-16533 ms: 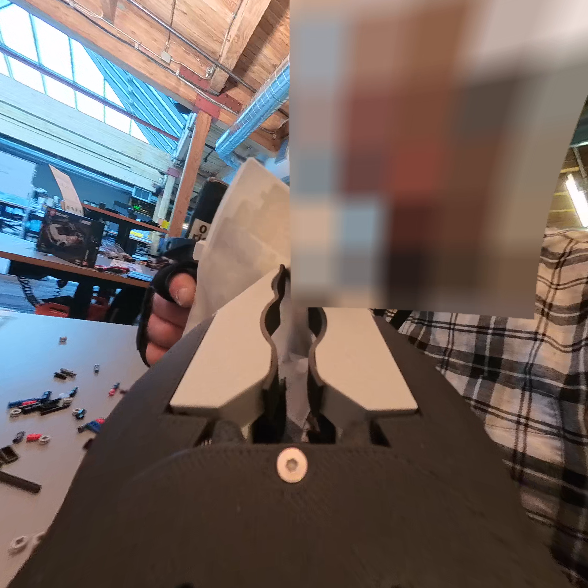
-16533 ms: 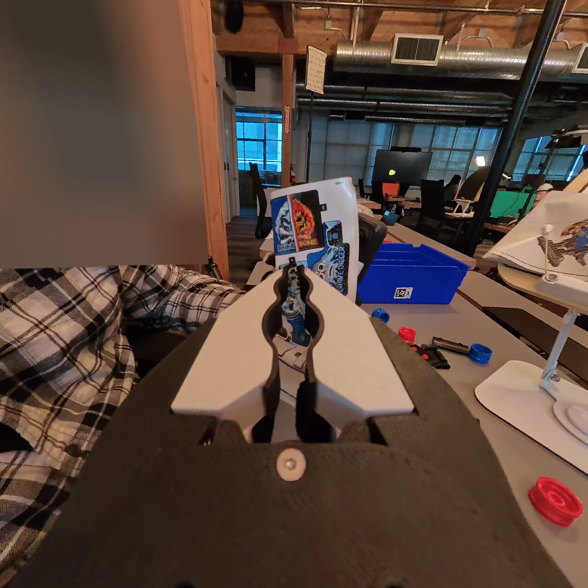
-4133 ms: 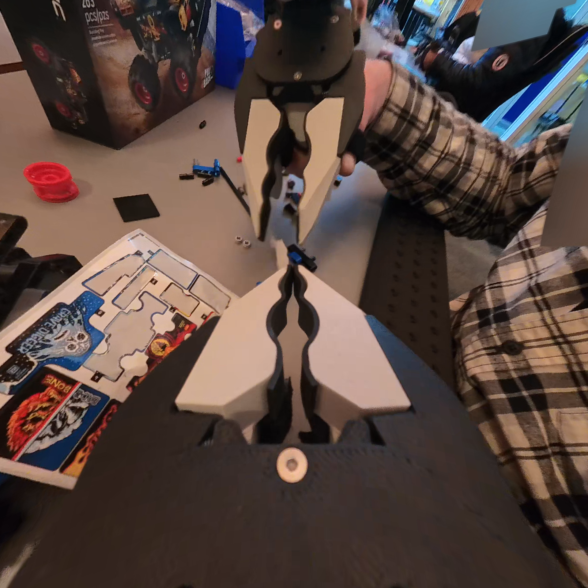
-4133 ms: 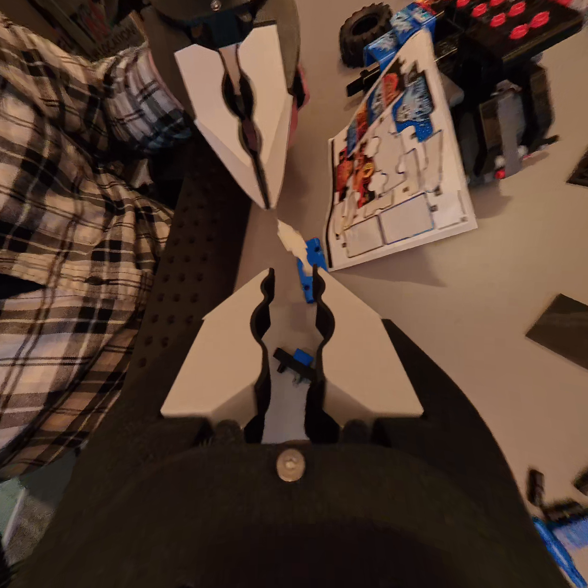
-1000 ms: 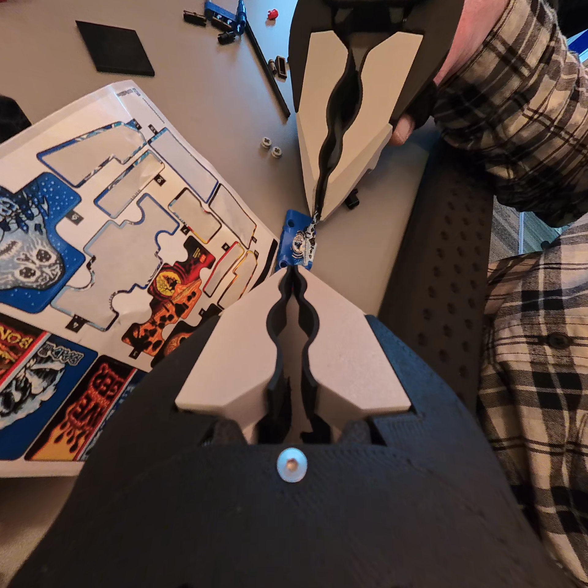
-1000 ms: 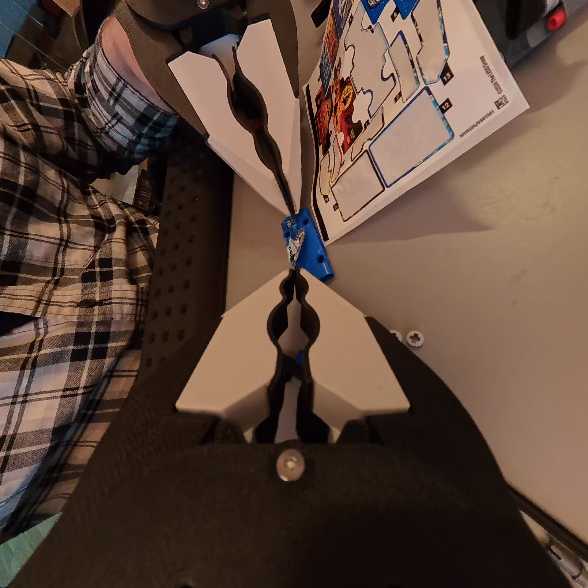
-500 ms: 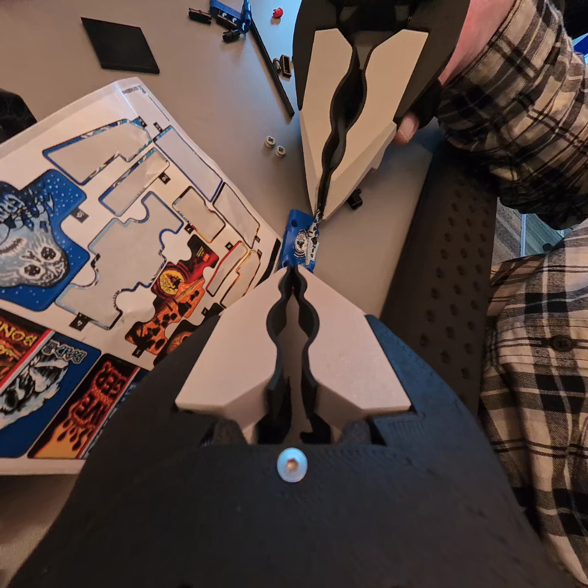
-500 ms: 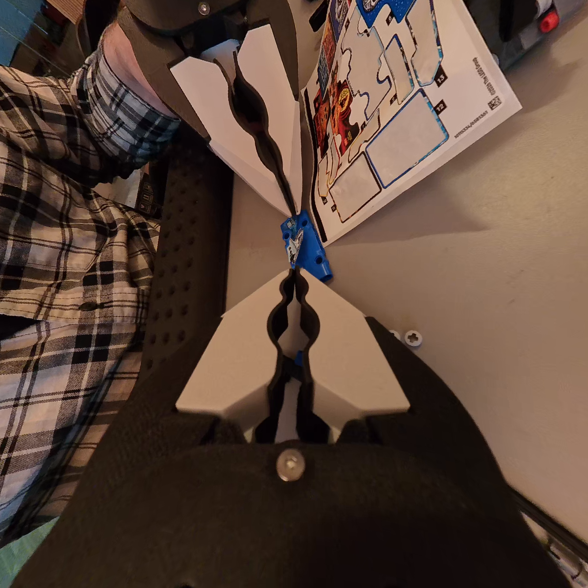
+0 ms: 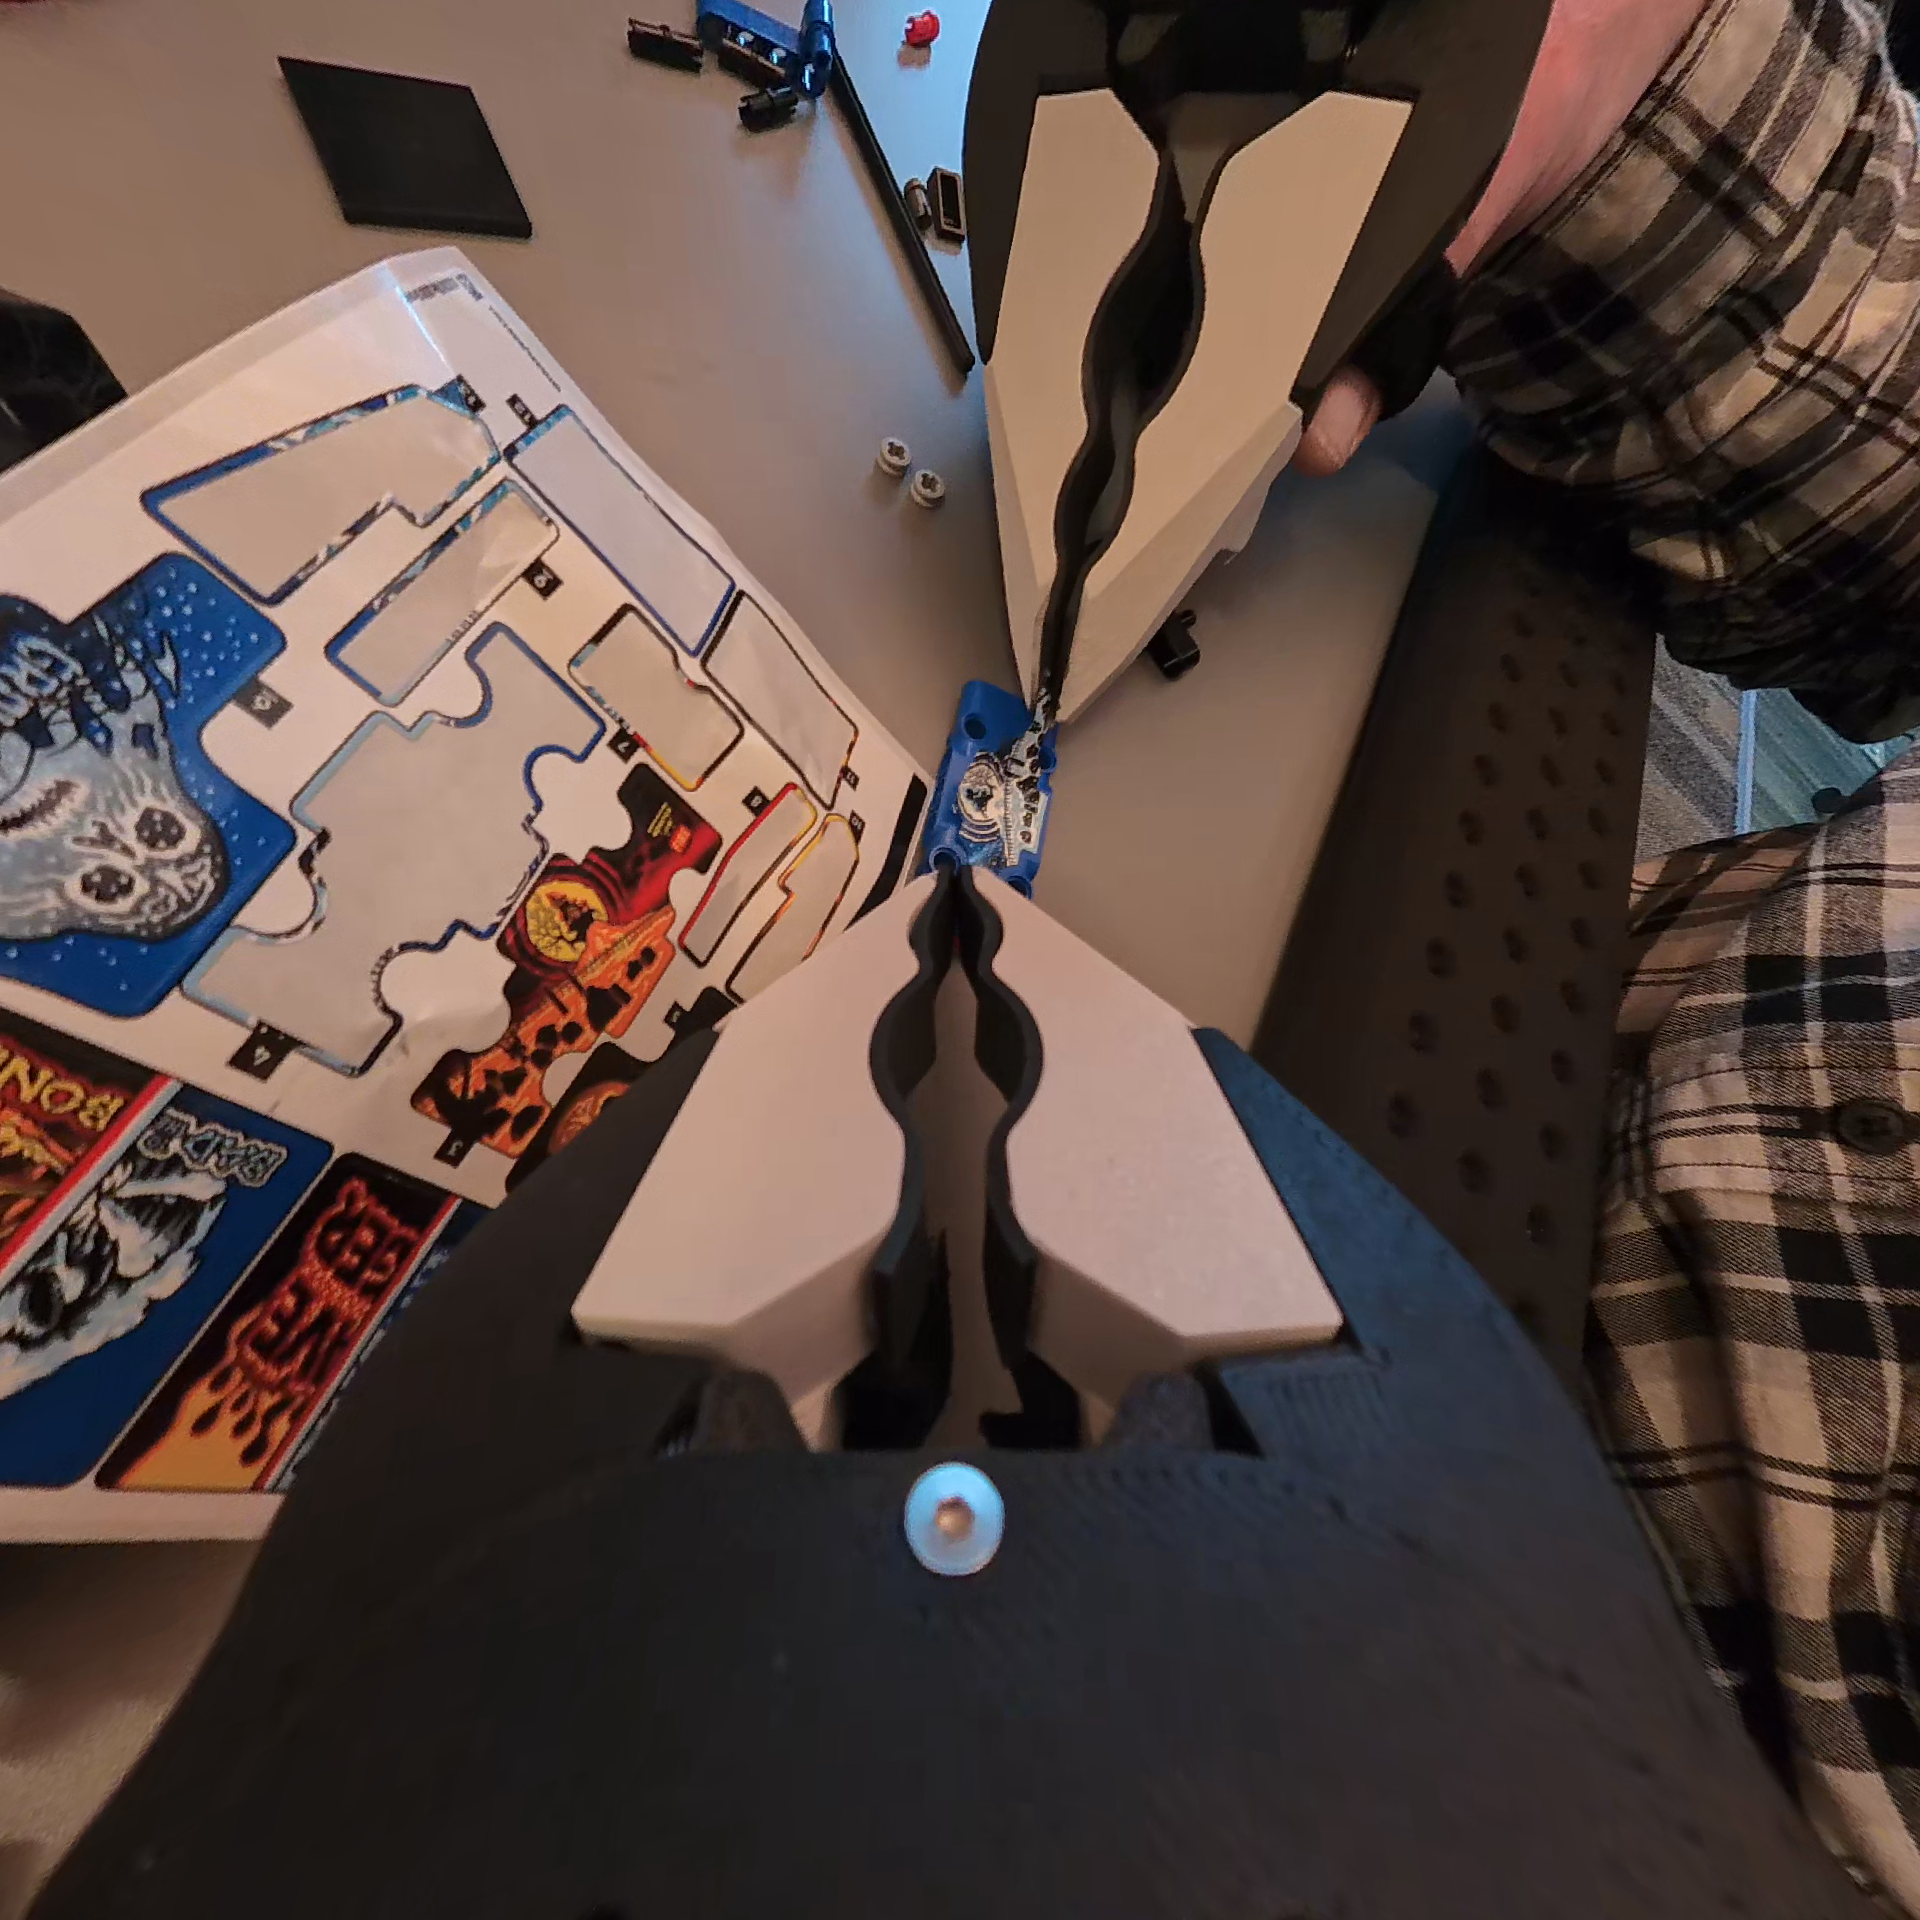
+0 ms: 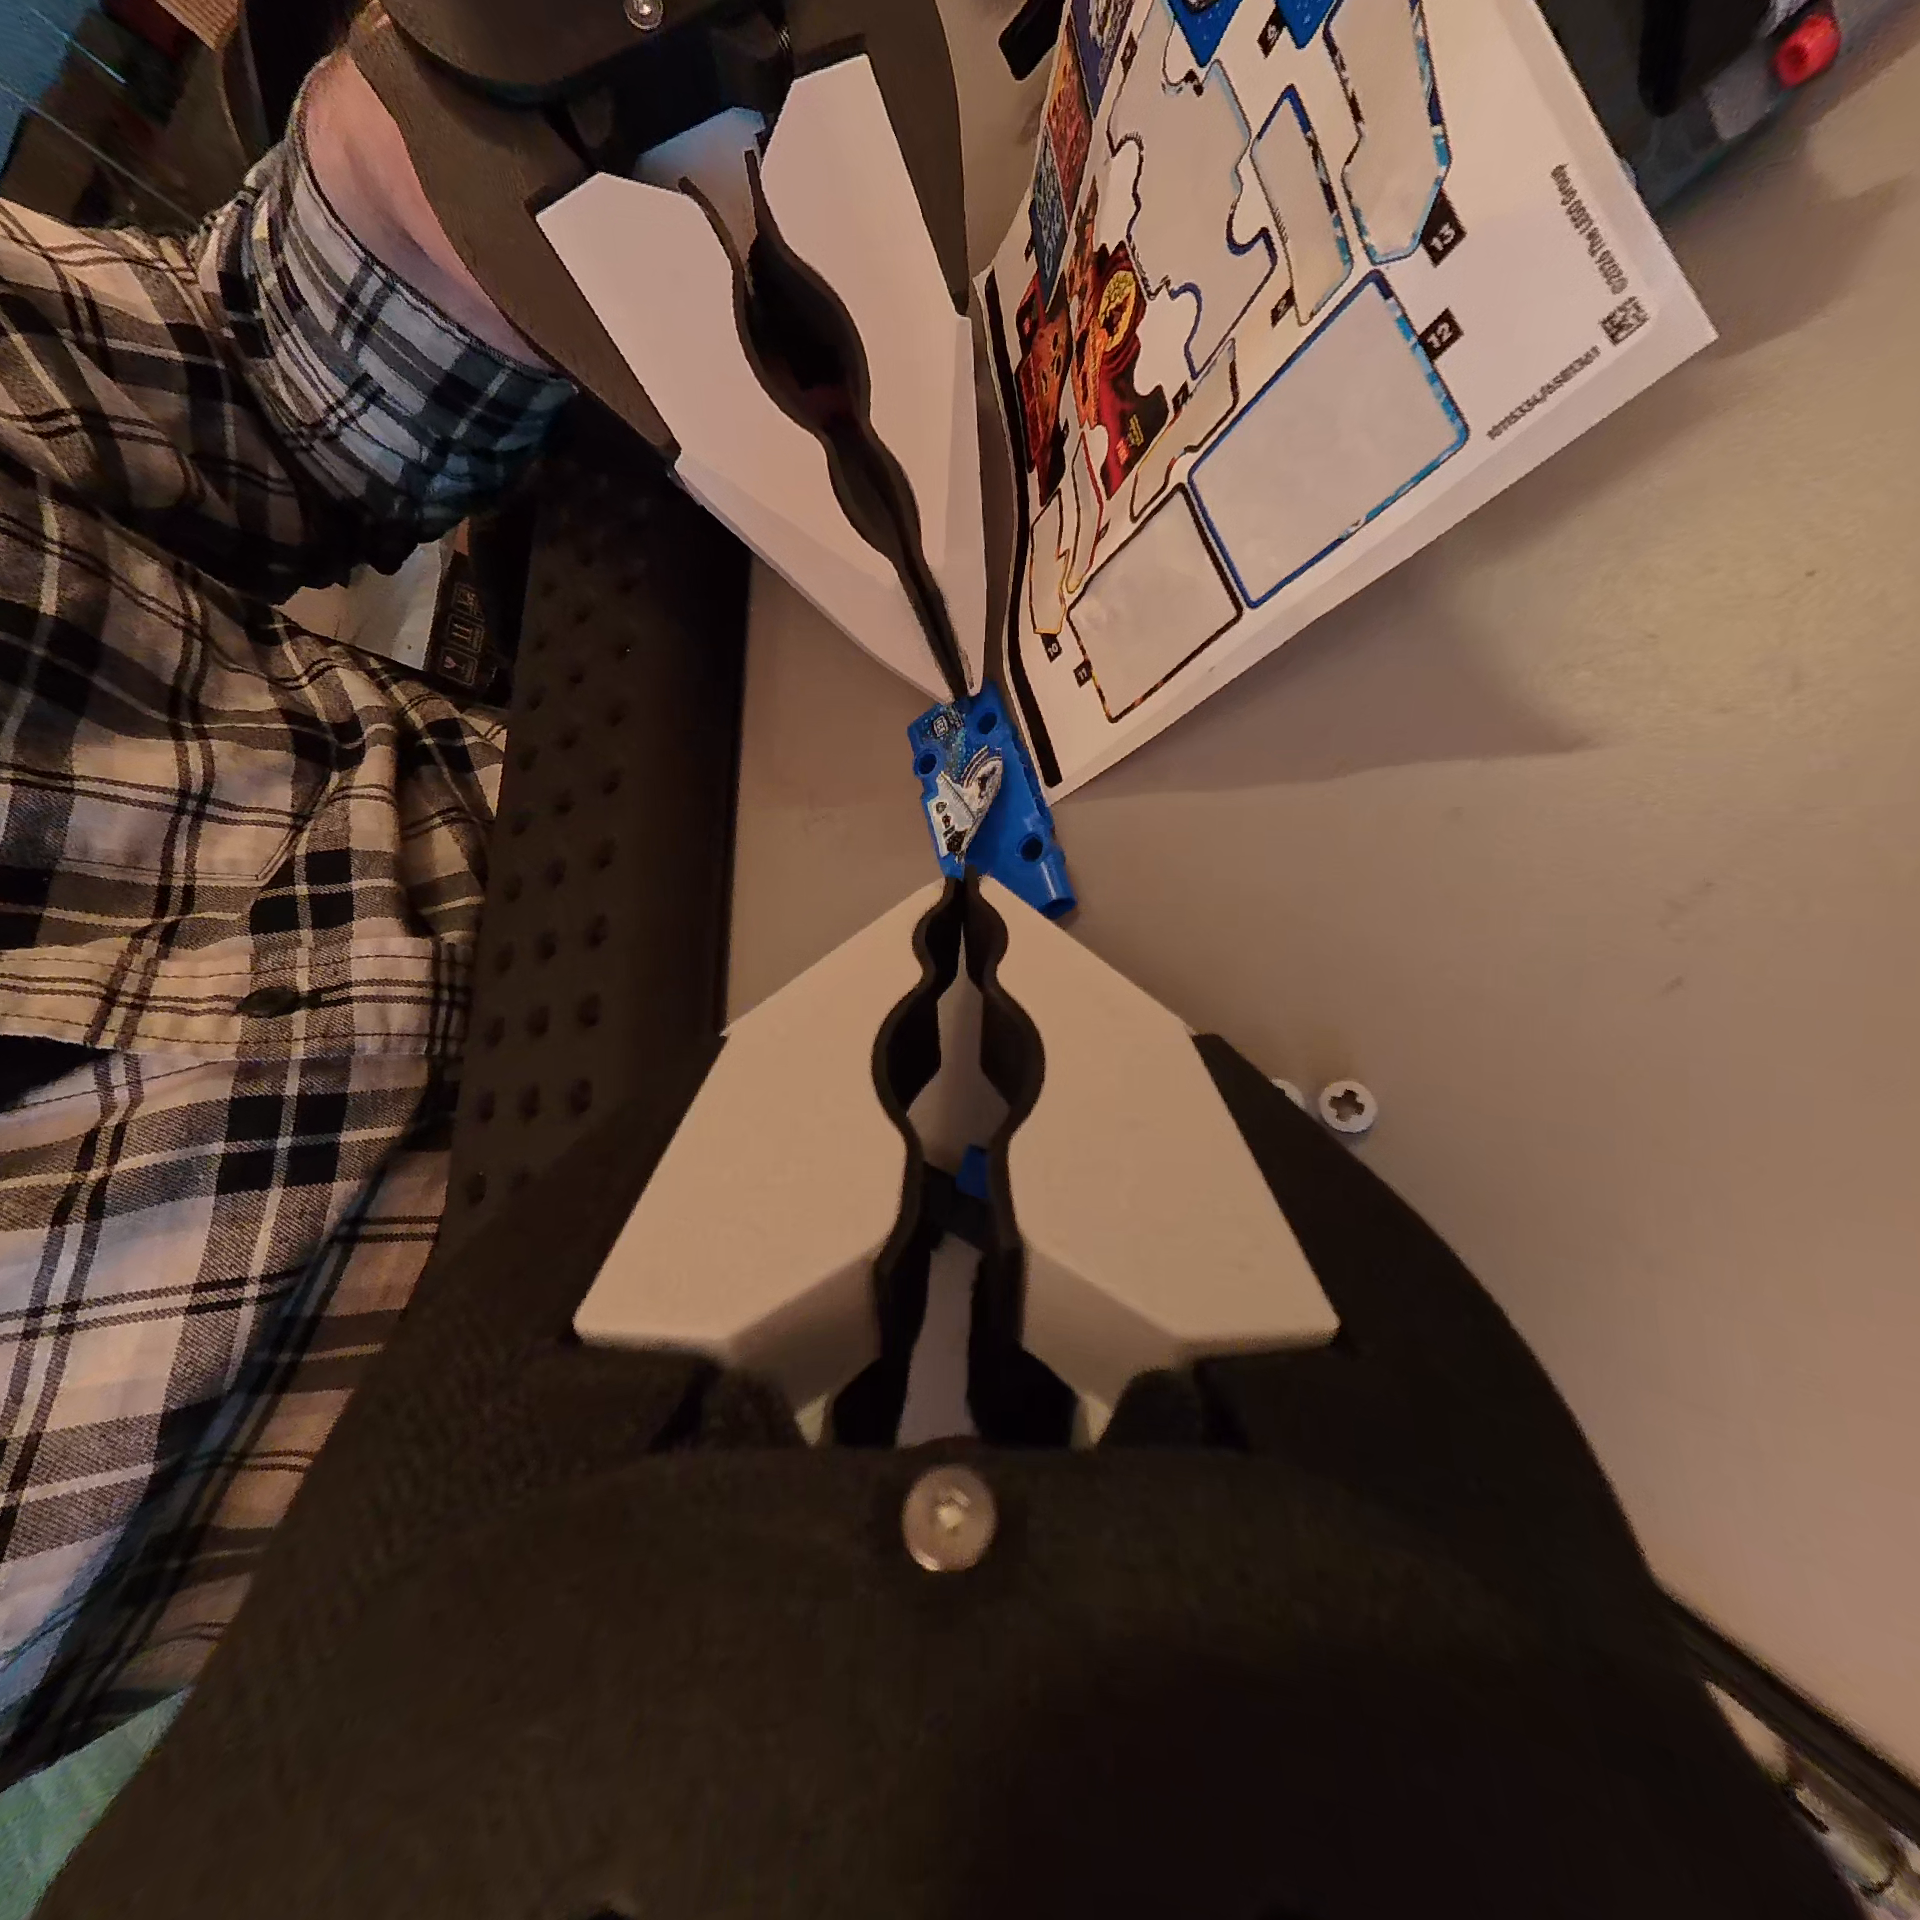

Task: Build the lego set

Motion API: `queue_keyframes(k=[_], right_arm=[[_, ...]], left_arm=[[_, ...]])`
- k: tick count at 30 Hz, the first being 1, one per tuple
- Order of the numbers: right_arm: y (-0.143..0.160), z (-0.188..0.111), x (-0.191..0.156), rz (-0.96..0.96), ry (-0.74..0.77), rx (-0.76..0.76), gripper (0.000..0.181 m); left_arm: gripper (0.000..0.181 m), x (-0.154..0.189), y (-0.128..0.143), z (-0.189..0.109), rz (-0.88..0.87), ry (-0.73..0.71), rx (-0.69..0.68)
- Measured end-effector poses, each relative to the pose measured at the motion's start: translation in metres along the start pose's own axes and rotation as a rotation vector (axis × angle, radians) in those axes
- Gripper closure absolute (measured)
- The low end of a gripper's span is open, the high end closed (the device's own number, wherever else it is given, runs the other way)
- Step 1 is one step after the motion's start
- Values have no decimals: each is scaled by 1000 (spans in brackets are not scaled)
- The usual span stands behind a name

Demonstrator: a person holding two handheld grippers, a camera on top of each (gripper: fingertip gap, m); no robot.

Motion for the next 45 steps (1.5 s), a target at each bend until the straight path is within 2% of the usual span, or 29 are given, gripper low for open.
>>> queue_keyframes(k=[12,33,45], right_arm=[[1,1,1,-5,17,-10,181],[1,3,2,-16,30,-14,181],[-1,5,3,-21,40,-7,181]], left_arm=[[181,-1,0,0,36,-39,-2],[169,0,-1,0,172,-171,-41],[159,-7,-2,-3,164,-229,-27]])
Point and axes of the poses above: each gripper's, where its closed fingertips meet, z out along the fingers, y out of its underside, x = y × z across the jaws, the point moved 1 cm from there along -z, back along the fingers, and after that the axes turned 9 degrees about z, right-handed, at the moved point
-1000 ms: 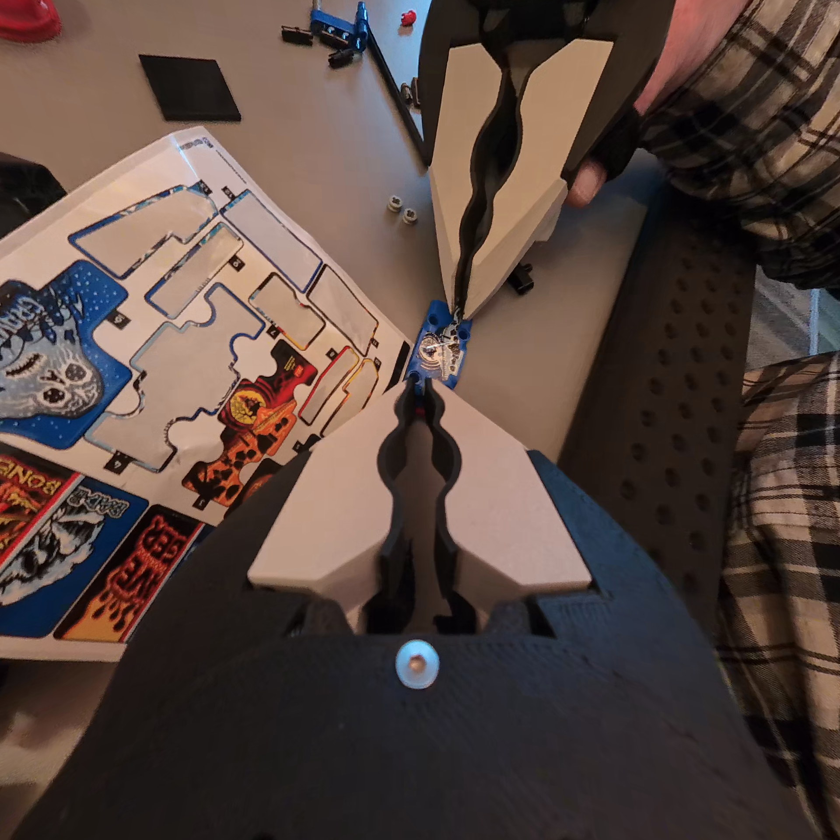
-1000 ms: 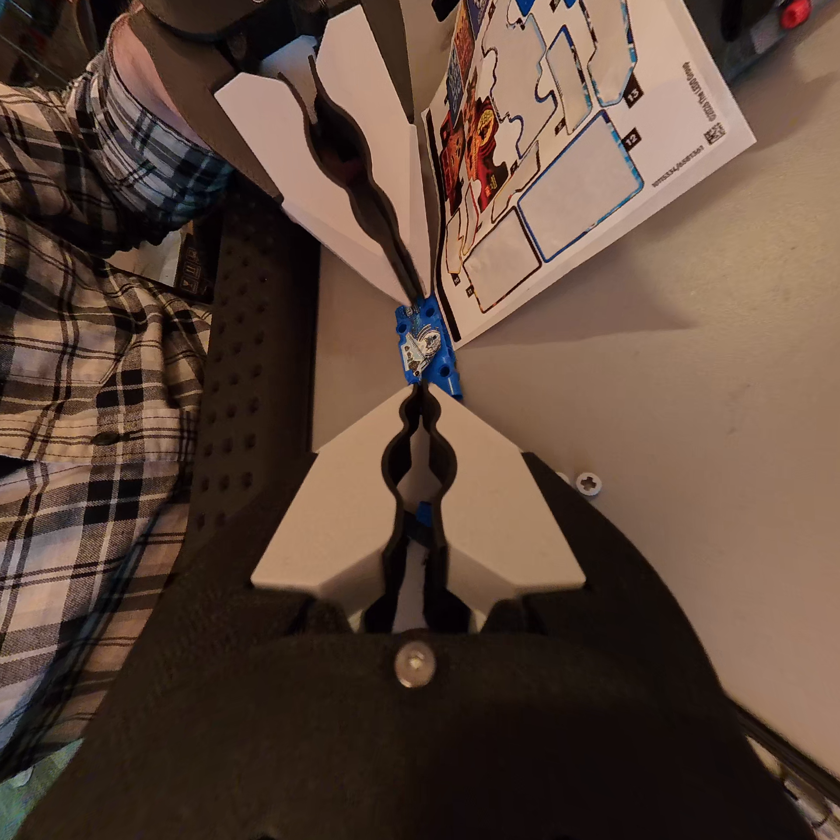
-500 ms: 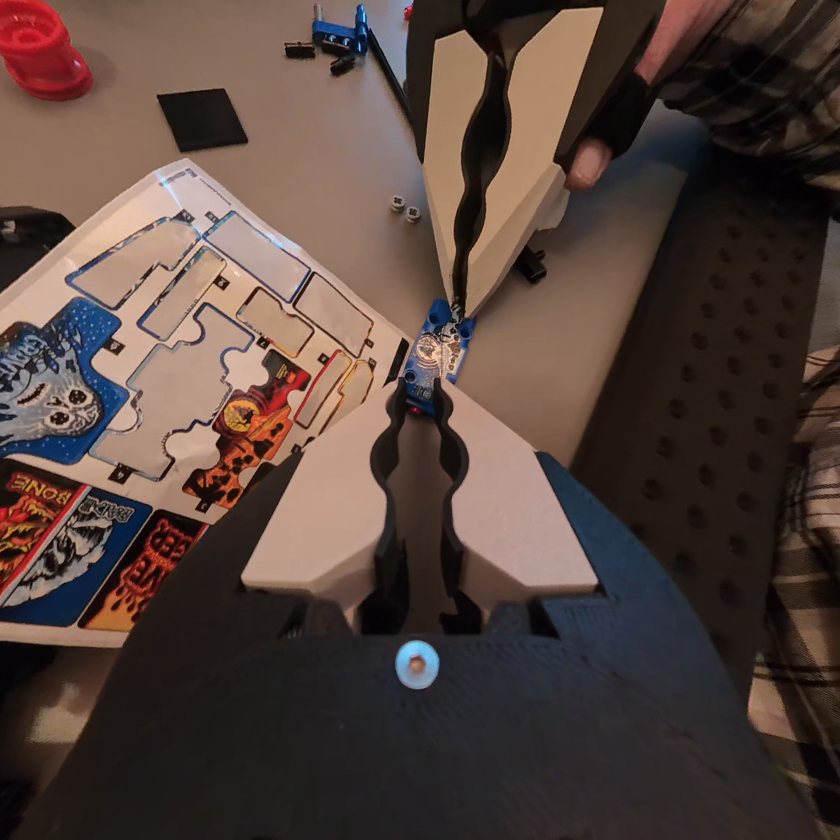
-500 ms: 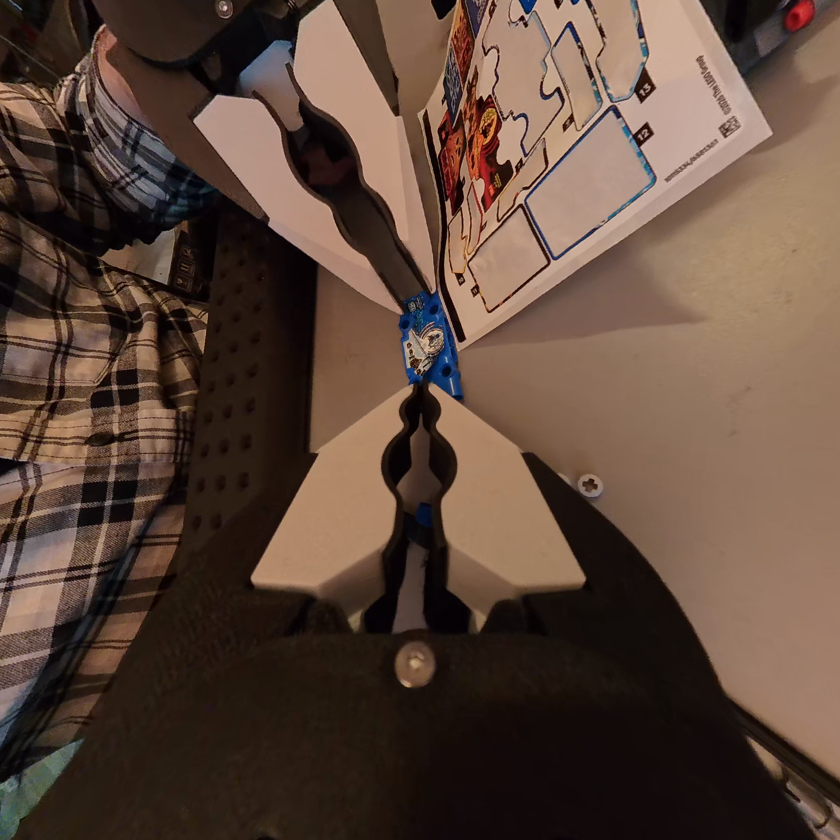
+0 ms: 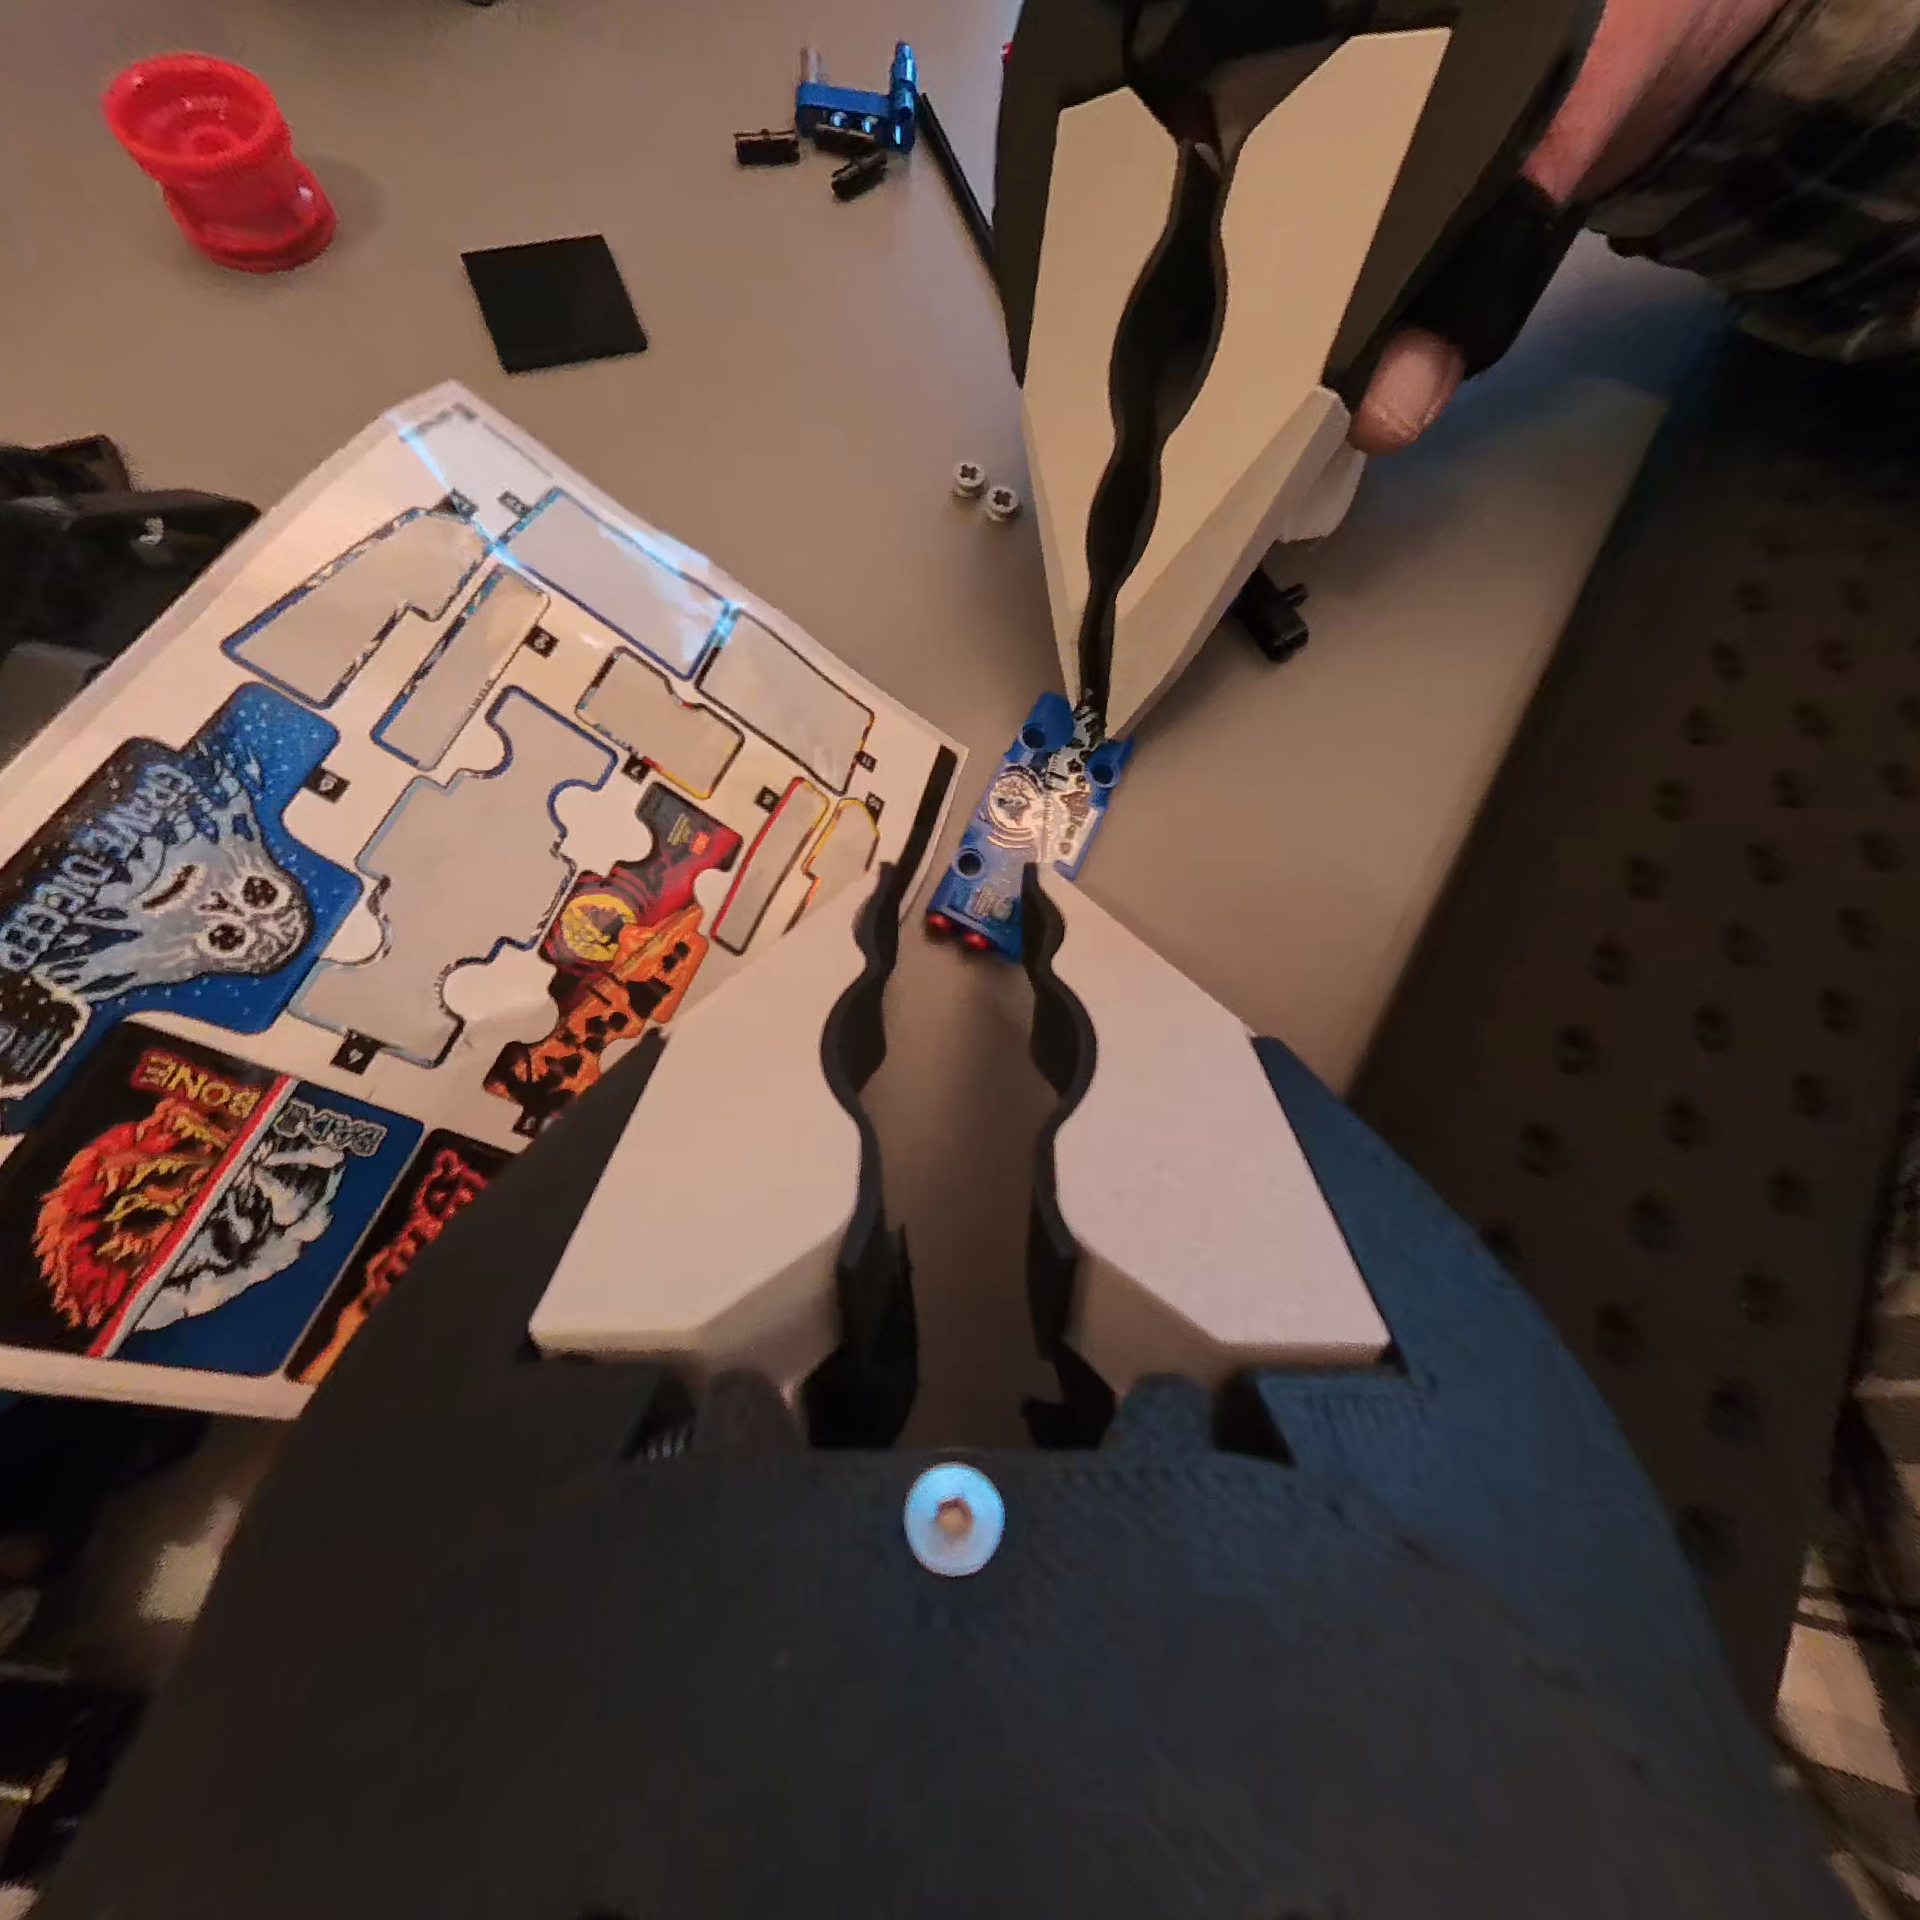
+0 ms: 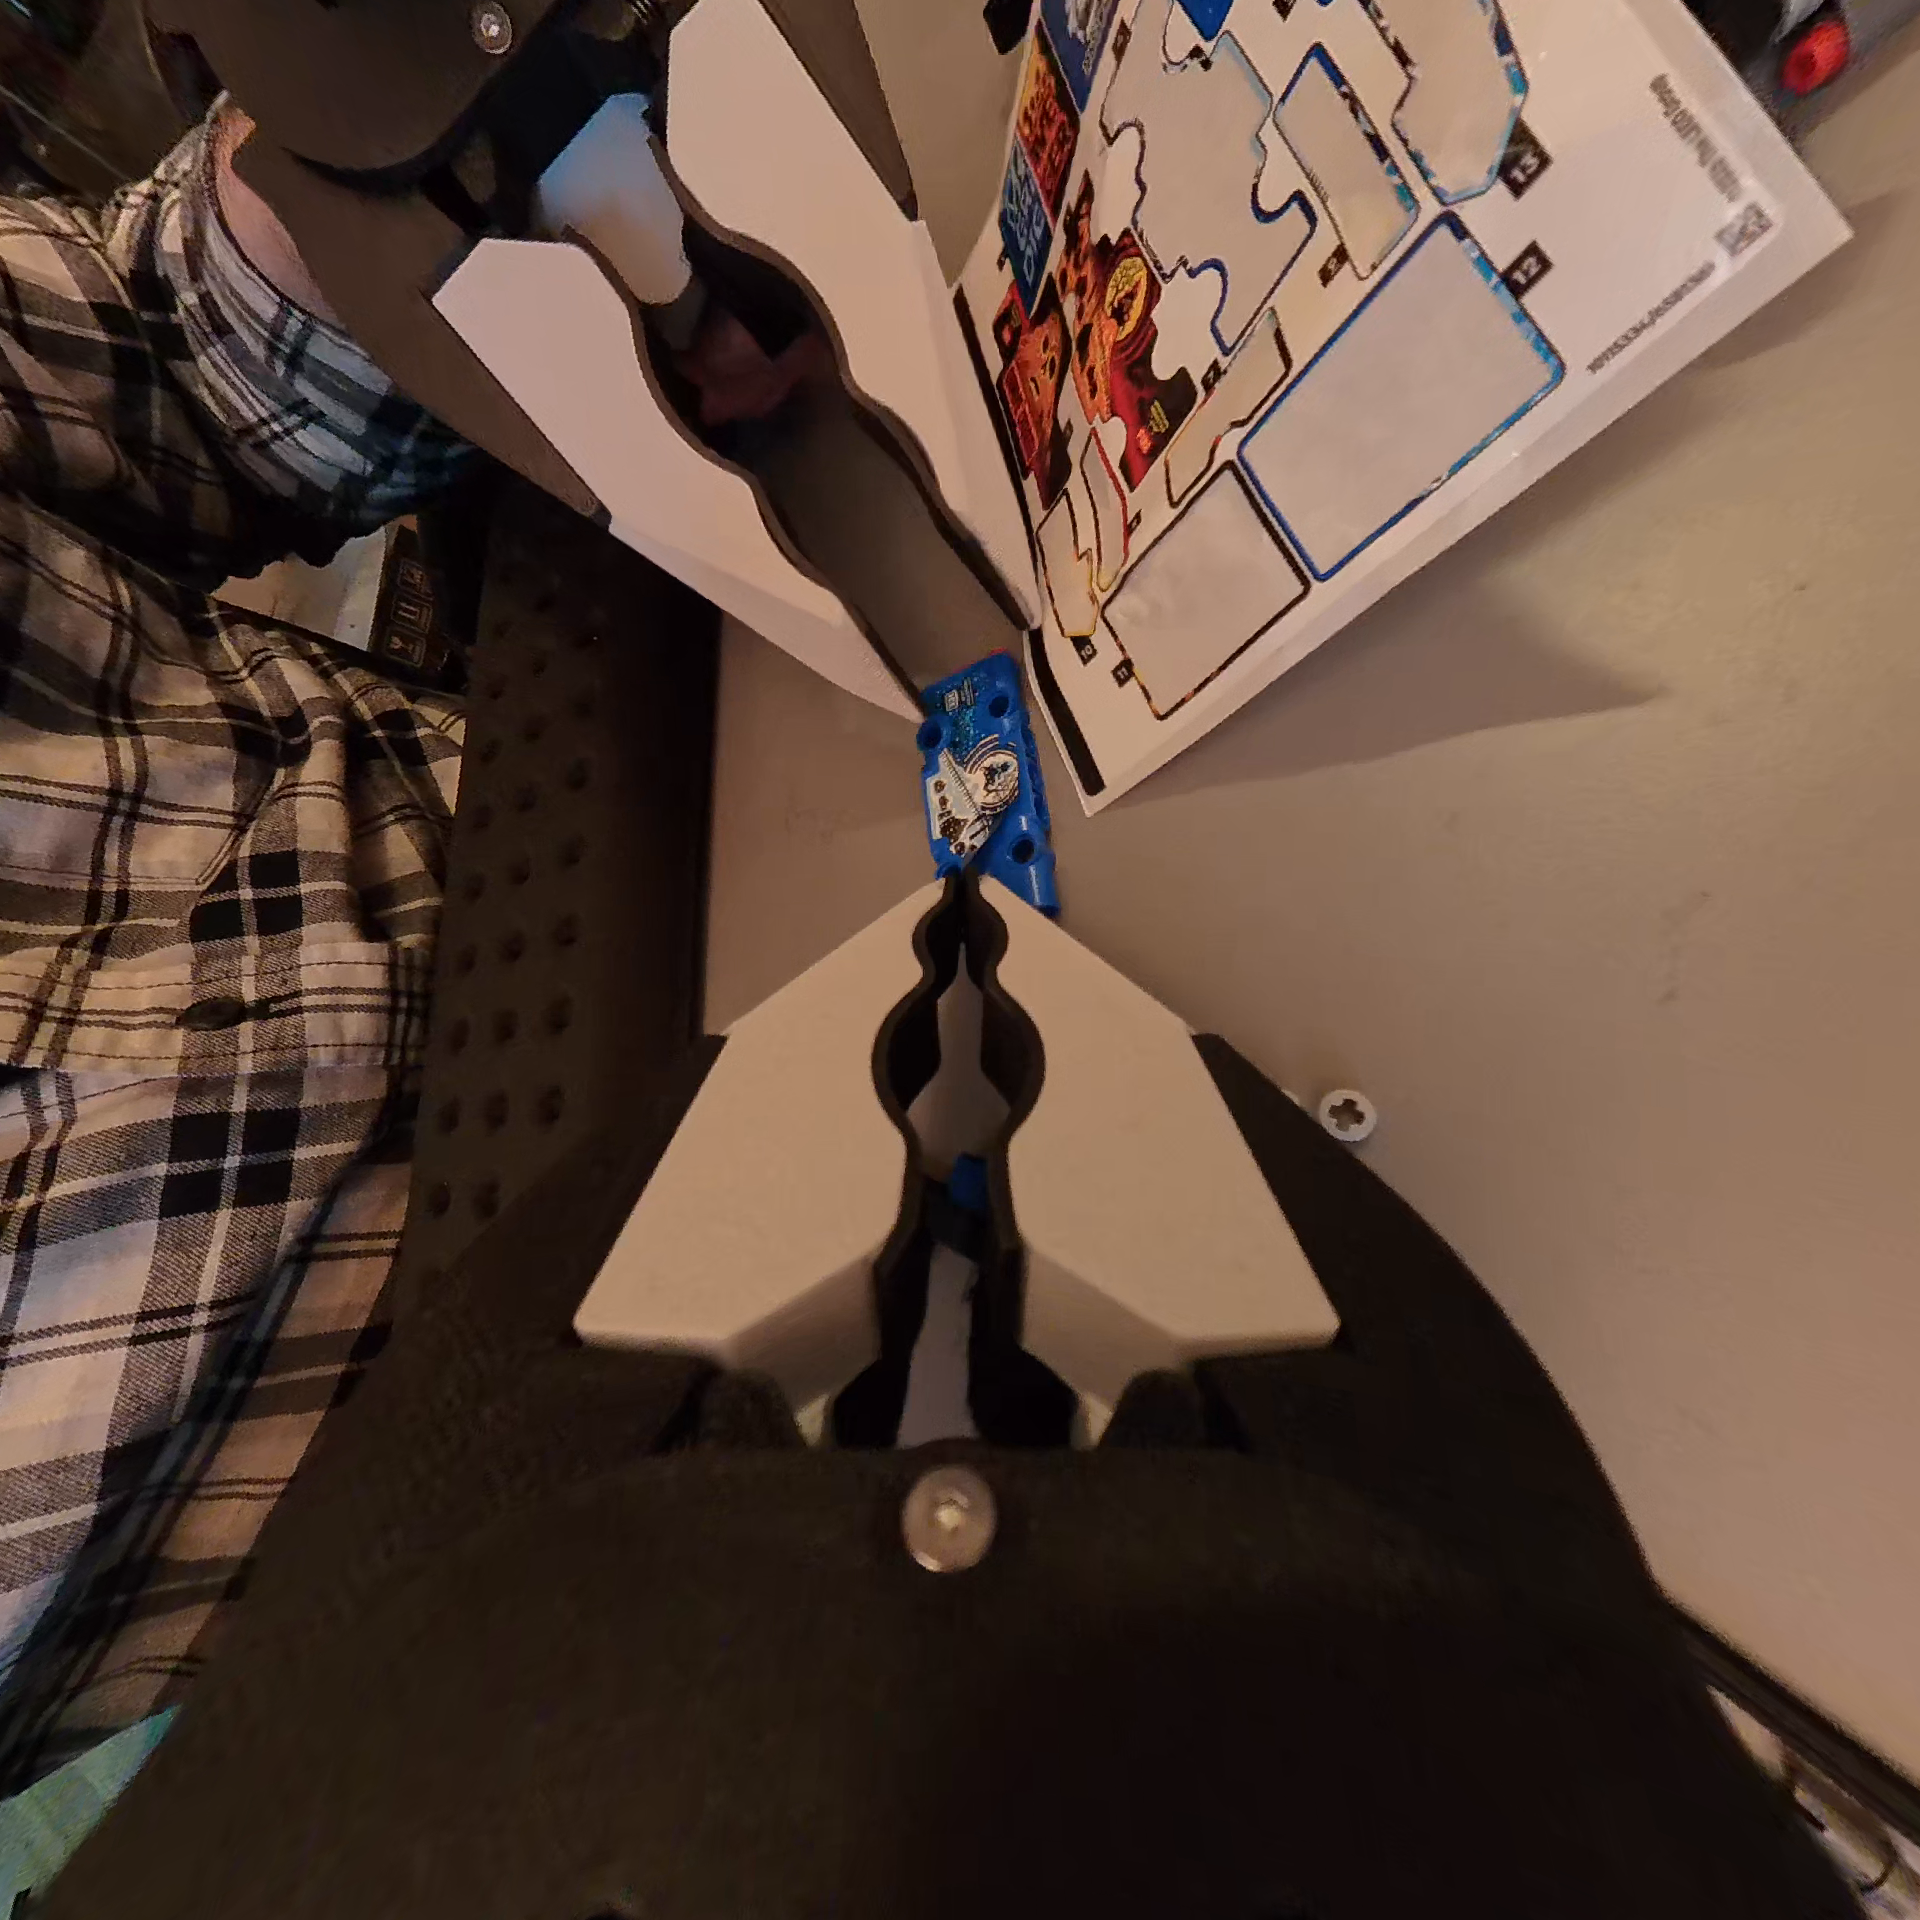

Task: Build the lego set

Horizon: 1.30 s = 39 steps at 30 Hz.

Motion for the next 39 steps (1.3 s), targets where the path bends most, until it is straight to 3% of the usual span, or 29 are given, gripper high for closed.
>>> queue_keyframes(k=[17,22,25,29,39], right_arm=[[-2,1,3,-6,31,11,181],[-3,1,3,-10,43,10,181],[-3,2,2,-14,43,8,181],[-3,2,2,-16,44,8,181],[-3,2,3,-24,59,5,181]], left_arm=[[167,1,2,5,24,-6,-21],[155,12,-8,4,118,31,22],[157,20,-18,6,215,33,49],[162,22,-13,16,354,2,-27],[173,22,-10,19,339,7,-44]])
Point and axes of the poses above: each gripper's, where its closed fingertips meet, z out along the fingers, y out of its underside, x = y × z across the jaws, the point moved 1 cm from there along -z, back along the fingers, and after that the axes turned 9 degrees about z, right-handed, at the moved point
